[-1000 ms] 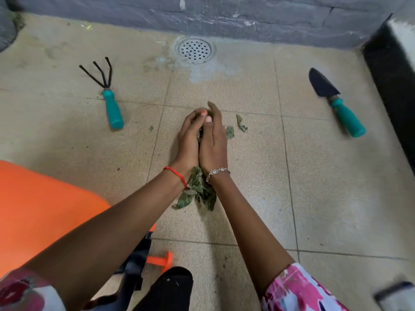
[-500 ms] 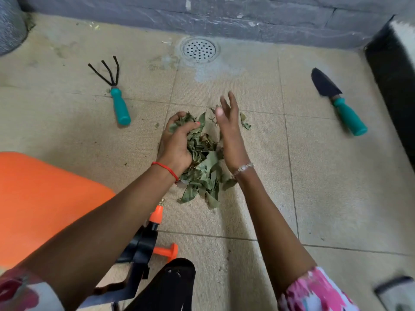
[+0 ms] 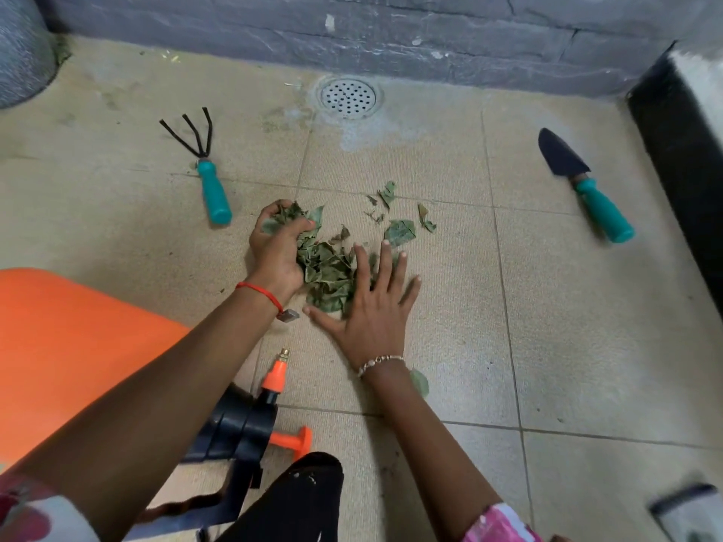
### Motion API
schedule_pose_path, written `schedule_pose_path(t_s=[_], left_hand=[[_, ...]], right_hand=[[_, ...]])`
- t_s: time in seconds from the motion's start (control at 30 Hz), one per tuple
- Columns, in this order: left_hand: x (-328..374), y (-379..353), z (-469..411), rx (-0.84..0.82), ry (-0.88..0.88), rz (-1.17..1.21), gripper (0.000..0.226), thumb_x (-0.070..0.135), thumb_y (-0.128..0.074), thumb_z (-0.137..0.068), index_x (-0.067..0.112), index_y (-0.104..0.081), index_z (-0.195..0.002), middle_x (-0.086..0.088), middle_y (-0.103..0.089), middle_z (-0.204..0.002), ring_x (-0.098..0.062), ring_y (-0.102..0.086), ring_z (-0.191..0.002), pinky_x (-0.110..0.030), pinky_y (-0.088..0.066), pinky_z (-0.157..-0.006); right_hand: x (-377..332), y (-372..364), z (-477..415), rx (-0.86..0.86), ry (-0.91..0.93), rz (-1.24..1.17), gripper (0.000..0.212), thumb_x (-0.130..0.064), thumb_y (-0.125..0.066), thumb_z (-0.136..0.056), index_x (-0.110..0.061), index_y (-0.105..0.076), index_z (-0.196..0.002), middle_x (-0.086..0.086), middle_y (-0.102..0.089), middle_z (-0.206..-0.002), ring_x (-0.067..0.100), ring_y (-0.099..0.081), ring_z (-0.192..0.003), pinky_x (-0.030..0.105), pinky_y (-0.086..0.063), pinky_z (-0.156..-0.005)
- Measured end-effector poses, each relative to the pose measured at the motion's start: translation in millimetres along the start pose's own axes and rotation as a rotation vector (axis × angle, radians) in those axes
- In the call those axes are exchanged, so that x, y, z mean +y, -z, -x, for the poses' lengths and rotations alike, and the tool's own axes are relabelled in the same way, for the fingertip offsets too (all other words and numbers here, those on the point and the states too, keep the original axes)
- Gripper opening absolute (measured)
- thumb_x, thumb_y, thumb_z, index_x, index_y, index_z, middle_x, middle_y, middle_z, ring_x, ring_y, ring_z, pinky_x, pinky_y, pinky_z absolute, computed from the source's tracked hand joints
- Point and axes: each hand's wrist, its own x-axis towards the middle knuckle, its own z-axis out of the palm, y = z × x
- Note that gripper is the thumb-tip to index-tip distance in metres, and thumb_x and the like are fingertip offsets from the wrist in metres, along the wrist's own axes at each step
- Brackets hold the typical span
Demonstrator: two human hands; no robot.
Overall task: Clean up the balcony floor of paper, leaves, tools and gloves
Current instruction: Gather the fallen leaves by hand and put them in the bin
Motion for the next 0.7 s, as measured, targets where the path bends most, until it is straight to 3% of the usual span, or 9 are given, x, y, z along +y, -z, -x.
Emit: schedule_pose_path(t_s=[0.1,0.2,0.3,0.37,0.57,0.63,0.7], left_hand=[[-2.8,-1.6,3.9,-0.048,-0.084,-0.142,0.039,-0.017,-0.059,-0.073,0.021,-0.055,-0.081,-0.002,-0.057,-0.08,-0.013,-0.057,-0.066,-0.02,-0.051,-0.049],[-10.6,-3.8,11.5,-0.123,-0.19,-0.282,0.04,-0.017,-0.06,-0.073,0.022,-0.058,-0.082,0.003,-0.059,-0.084,-0.007,-0.058,-0.071,-0.017,-0.052,-0.054],[-21.0,-3.4,15.3,-0.172,-0.247,-0.316,0.039,-0.015,-0.06,-0.075,0.022,-0.059,-0.085,0.007,-0.062,-0.089,-0.006,-0.06,-0.077,-0.018,-0.053,-0.064],[-26.1,-2.8,16.2,-0.163,-0.256,-0.317,0.036,-0.012,-0.06,-0.076,0.022,-0.061,-0.088,0.006,-0.064,-0.09,-0.008,-0.062,-0.08,-0.02,-0.053,-0.067],[-22.4,-9.1,23.1,-0.161,-0.105,-0.122,0.021,0.001,-0.057,-0.084,0.019,-0.065,-0.091,0.002,-0.068,-0.082,-0.012,-0.067,-0.076,-0.022,-0.053,-0.065],[-20.7,-13.5,27.4,-0.208,-0.064,-0.054,0.014,0.005,-0.056,-0.088,0.016,-0.064,-0.092,0.004,-0.069,-0.081,-0.008,-0.067,-0.075,-0.019,-0.052,-0.064],[-21.5,-16.9,32.1,-0.249,-0.046,-0.051,0.01,0.01,-0.058,-0.089,0.014,-0.063,-0.097,0.001,-0.069,-0.087,-0.007,-0.068,-0.079,-0.017,-0.052,-0.067]], right_hand=[[4.8,2.8,-18.2,-0.057,0.016,-0.063,0.098,-0.077,-0.036,-0.071,-0.022,-0.009,-0.147,0.014,-0.01,-0.155,0.034,-0.004,-0.143,0.05,-0.004,-0.114],[10.3,9.2,-33.9,-0.093,0.059,-0.27,0.089,-0.06,-0.048,-0.071,-0.014,-0.024,-0.144,0.016,-0.025,-0.148,0.032,-0.022,-0.138,0.044,-0.02,-0.116],[5.4,13.1,-38.9,-0.12,0.072,-0.618,0.073,-0.016,-0.069,-0.072,-0.008,-0.035,-0.136,0.011,-0.041,-0.134,0.024,-0.043,-0.123,0.04,-0.038,-0.104],[-0.6,13.4,-38.8,-0.103,0.047,-0.801,0.068,0.002,-0.064,-0.069,-0.006,-0.04,-0.132,0.011,-0.046,-0.127,0.02,-0.046,-0.118,0.033,-0.04,-0.103],[-18.3,19.3,-37.2,-0.031,-0.066,-1.151,0.066,-0.003,-0.044,-0.061,-0.004,-0.041,-0.128,0.012,-0.046,-0.122,-0.001,-0.045,-0.109,0.004,-0.033,-0.093],[-20.6,22.8,-38.2,-0.023,-0.047,-1.113,0.063,-0.002,-0.045,-0.065,-0.001,-0.04,-0.128,0.011,-0.044,-0.12,-0.008,-0.041,-0.107,-0.001,-0.029,-0.09],[-20.2,25.1,-41.7,-0.052,-0.001,-1.027,0.062,0.001,-0.05,-0.073,0.001,-0.034,-0.133,0.014,-0.042,-0.125,-0.004,-0.04,-0.111,0.001,-0.029,-0.095]])
